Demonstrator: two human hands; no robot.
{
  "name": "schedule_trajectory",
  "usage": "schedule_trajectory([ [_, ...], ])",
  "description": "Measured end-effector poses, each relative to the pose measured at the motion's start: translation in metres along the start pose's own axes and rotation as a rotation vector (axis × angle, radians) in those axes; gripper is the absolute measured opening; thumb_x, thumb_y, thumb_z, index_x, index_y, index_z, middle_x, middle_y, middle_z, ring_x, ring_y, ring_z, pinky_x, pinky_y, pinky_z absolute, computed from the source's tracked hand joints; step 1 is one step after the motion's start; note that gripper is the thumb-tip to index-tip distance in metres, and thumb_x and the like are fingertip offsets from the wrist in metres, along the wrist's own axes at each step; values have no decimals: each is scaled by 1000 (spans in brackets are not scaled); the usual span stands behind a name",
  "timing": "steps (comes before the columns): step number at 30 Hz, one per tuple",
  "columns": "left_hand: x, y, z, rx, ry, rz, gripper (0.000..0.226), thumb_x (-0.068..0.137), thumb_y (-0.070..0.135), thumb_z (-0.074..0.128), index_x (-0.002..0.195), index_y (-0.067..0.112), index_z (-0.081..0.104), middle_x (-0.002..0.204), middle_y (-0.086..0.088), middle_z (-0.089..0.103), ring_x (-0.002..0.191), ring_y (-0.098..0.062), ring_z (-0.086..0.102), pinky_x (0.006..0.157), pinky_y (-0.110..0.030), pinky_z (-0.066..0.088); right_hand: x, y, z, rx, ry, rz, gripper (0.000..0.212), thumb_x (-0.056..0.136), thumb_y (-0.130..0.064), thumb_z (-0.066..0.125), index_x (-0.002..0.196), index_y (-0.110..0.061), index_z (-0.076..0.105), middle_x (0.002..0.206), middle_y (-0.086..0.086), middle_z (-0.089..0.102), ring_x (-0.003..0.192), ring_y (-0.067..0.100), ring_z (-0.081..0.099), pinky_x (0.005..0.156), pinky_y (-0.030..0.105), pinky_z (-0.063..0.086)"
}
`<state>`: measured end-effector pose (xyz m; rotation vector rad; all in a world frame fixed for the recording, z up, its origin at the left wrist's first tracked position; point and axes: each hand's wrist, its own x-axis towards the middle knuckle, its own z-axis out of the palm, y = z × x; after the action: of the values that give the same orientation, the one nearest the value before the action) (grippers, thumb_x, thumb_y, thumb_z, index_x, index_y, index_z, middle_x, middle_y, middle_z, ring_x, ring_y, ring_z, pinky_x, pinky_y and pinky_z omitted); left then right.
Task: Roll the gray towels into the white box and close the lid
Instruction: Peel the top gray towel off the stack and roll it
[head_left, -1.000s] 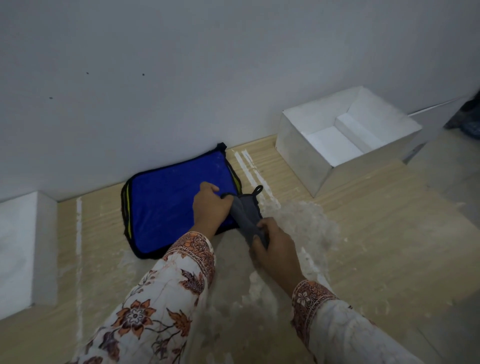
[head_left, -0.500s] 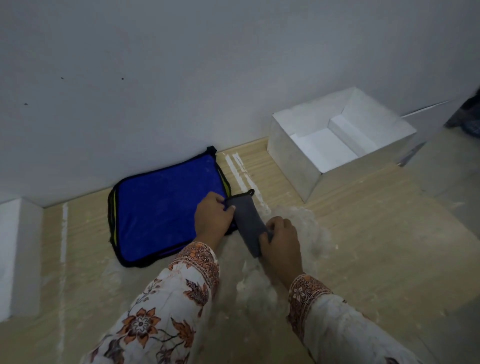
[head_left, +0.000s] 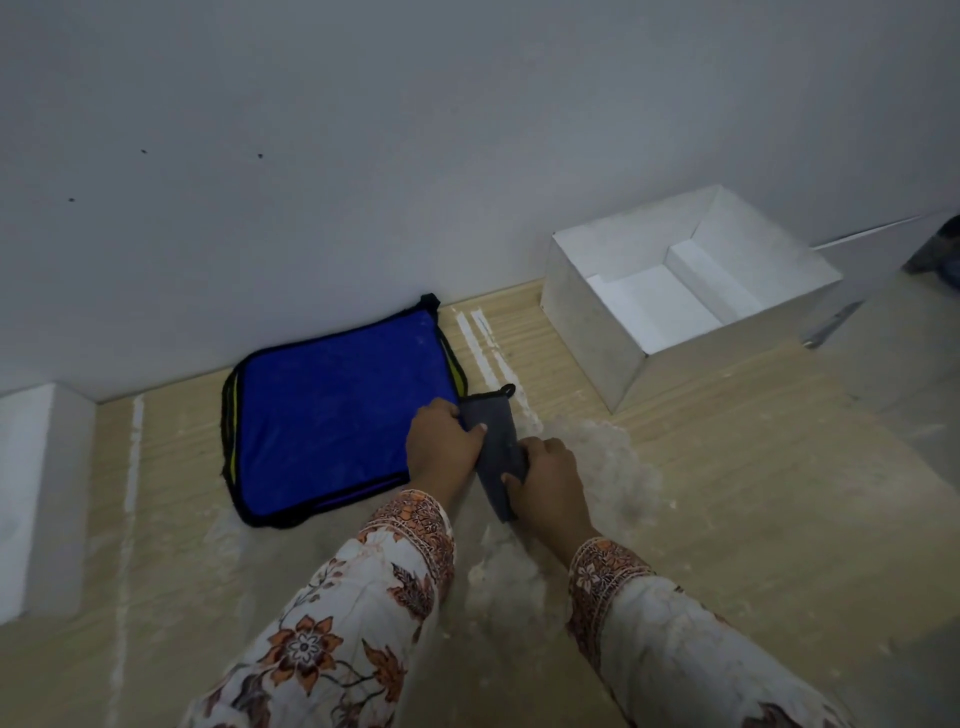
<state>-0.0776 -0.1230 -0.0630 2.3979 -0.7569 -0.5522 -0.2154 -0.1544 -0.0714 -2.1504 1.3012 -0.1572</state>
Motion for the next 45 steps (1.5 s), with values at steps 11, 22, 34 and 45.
schedule_trajectory([
  [11, -3, -1, 3, -118, -183, -51, 33, 89, 27, 63, 117, 9, 56, 113, -12, 63, 101, -24, 58, 84, -34, 48, 10, -11, -3, 175, -153, 98, 31, 75, -16, 70, 100, -4, 57, 98, 14, 63, 86, 29, 61, 64, 32, 49],
  [22, -25, 3, -35, -1004, -332, -307, 28, 94, 15, 54, 122, 13, 51, 116, -11, 63, 101, -25, 62, 70, -32, 53, -6, -25, -23, 942, -283, 290, 54, 74, 3, 73, 119, -11, 46, 114, 16, 64, 102, 31, 64, 87, 49, 55],
  [34, -33, 58, -92, -899, -282, 62, 22, 94, 15, 54, 115, 17, 50, 109, 1, 62, 96, -12, 59, 75, -26, 49, -13, -65, -86, 1151, -210, -15, 19, 95, -22, 59, 112, -19, 64, 100, 4, 74, 79, 15, 72, 60, 28, 55],
  [45, 2, 160, -59, -638, 1, 182, 25, 98, 40, 44, 112, 21, 51, 116, 0, 58, 104, -17, 55, 87, -29, 42, 69, -27, -204, 1112, -111, -100, 19, 95, -20, 57, 110, -31, 62, 95, -1, 74, 76, 15, 71, 60, 29, 56],
])
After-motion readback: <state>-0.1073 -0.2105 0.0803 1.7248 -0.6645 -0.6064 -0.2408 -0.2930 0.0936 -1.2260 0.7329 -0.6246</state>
